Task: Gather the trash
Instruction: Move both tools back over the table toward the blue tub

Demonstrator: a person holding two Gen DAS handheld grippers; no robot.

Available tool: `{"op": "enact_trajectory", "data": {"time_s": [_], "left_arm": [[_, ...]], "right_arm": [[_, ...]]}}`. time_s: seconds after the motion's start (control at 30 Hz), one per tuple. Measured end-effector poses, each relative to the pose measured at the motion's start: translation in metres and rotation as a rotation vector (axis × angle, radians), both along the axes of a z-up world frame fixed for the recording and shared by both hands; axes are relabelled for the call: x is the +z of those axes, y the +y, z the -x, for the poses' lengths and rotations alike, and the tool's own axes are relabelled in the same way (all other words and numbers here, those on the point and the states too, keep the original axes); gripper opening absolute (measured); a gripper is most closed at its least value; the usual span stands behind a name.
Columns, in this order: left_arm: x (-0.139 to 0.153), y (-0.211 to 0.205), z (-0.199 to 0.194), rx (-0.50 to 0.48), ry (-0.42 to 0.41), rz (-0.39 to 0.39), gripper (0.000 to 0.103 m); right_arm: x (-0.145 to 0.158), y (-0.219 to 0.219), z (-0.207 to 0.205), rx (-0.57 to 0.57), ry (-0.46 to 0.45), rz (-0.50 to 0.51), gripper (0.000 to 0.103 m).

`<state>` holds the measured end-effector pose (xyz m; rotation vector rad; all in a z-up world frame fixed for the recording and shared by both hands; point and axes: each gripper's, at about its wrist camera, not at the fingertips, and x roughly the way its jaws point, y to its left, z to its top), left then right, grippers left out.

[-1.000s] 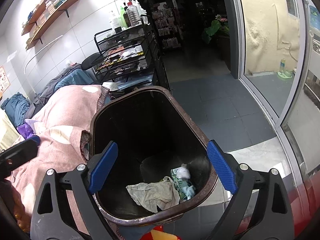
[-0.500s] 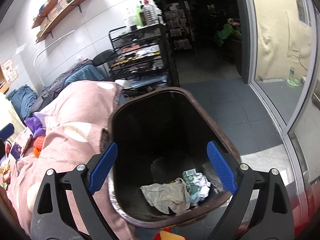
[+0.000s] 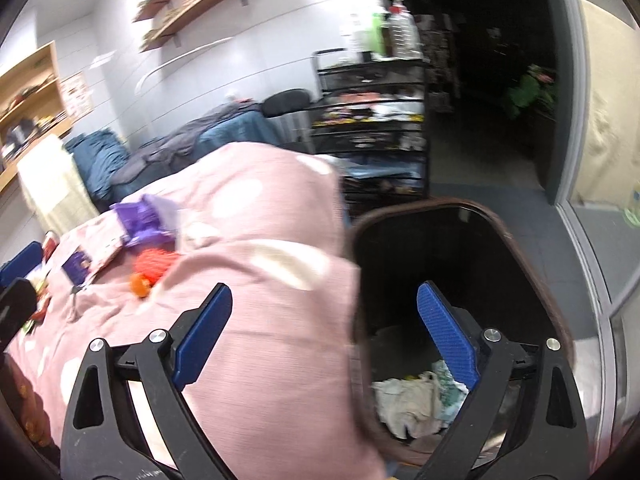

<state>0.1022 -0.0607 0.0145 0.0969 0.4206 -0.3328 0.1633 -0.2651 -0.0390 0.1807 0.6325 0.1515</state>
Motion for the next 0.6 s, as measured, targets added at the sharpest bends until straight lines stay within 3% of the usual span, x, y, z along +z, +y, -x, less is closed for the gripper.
{"op": "enact_trajectory", "data": {"time_s": [0.43,0.6], "left_arm": [[-0.013,0.104,0.006,0.281,0.045,-0.055,0.097],[-0.026,0.154,0.005,0.363,0.112,-0.023,0.097]], "right_arm": [[0.017,0.109,-0.010,0.294,0.015,-0.016,0.094],[0.015,0.148,-0.012,0.378,0.040,-0.005,0.094]]}}
